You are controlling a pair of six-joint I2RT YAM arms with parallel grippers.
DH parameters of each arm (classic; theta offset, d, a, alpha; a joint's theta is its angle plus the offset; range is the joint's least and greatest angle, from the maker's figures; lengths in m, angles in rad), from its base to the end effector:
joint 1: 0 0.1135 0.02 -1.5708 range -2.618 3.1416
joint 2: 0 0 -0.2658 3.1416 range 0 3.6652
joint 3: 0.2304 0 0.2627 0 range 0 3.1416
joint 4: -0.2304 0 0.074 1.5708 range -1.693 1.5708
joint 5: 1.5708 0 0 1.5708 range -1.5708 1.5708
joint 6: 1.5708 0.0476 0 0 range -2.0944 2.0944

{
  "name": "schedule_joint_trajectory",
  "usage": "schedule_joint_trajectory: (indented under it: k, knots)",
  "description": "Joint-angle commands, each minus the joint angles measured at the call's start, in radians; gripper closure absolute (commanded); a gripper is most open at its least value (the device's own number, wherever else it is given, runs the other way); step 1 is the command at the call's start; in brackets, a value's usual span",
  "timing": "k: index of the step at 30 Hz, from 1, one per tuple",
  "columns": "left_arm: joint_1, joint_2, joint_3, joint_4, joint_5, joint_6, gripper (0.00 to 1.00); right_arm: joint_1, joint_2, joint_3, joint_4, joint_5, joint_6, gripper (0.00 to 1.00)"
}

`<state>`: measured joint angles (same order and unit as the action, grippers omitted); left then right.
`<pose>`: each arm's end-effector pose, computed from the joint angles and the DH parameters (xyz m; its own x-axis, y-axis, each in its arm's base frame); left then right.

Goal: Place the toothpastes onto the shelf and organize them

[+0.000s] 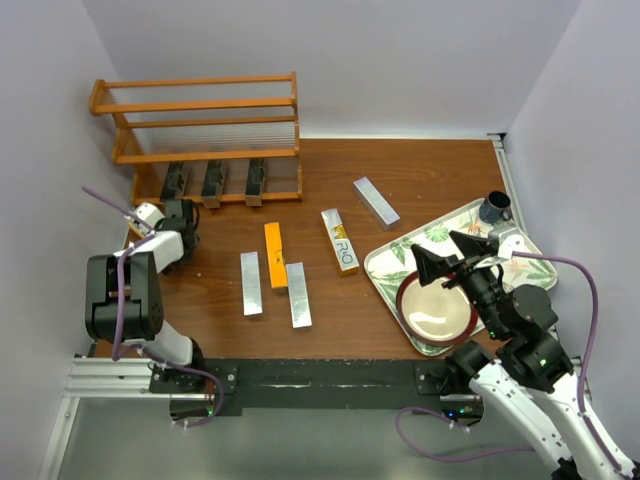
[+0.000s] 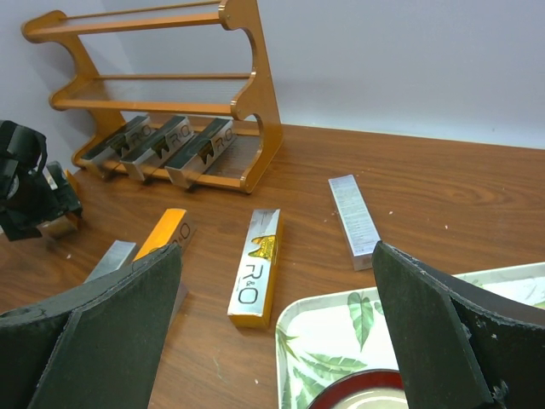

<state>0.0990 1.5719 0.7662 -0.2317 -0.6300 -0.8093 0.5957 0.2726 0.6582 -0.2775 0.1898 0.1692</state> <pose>0.2937 0.0573 0.1395 -0.3177 -0.6193 -0.7180 -0.8810 0.4728 -0.0180 0.0865 0.0478 0.3499 0.0214 0.2143 -0.9765 -0.4051 0.8948 0.1875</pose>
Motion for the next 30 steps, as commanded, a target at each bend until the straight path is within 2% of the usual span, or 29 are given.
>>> schedule_joint_trajectory:
  k: [1,6,11,18,30]
  knots:
    - [0.013,-0.021,0.018,0.06,-0.017,0.013,0.29,0.006,0.007,0.02,0.026,-0.013,0.013,0.01]
    - [0.013,-0.047,0.001,0.019,-0.02,-0.005,0.53,0.006,0.007,0.017,0.032,-0.018,0.015,0.01]
    - [0.015,-0.119,-0.031,-0.037,-0.034,-0.033,0.61,0.006,-0.003,0.017,0.034,-0.018,0.015,0.02]
    - [0.016,-0.269,-0.03,-0.204,-0.073,-0.067,0.62,0.007,-0.012,0.017,0.032,-0.018,0.013,0.01]
    - [0.016,-0.561,0.057,-0.305,0.041,0.226,0.6,0.01,-0.015,0.017,0.032,-0.016,0.015,0.01]
